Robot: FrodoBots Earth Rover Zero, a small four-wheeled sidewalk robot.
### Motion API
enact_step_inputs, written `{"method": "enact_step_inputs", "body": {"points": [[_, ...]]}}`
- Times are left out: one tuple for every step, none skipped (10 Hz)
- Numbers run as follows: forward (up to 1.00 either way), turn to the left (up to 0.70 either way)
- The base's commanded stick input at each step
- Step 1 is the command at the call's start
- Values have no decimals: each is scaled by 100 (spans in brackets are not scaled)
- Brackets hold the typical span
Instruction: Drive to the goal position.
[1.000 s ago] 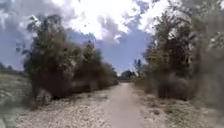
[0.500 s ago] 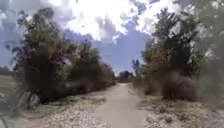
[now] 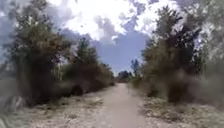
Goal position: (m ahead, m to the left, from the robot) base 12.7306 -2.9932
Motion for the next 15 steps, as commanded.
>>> {"method": "enact_step_inputs", "body": {"points": [[70, 0], [70, 0], [70, 0], [70, 0], [70, 0], [70, 0], [70, 0], [70, 0], [70, 0], [70, 0], [70, 0], [70, 0], [70, 0], [70, 0], [70, 0]]}}
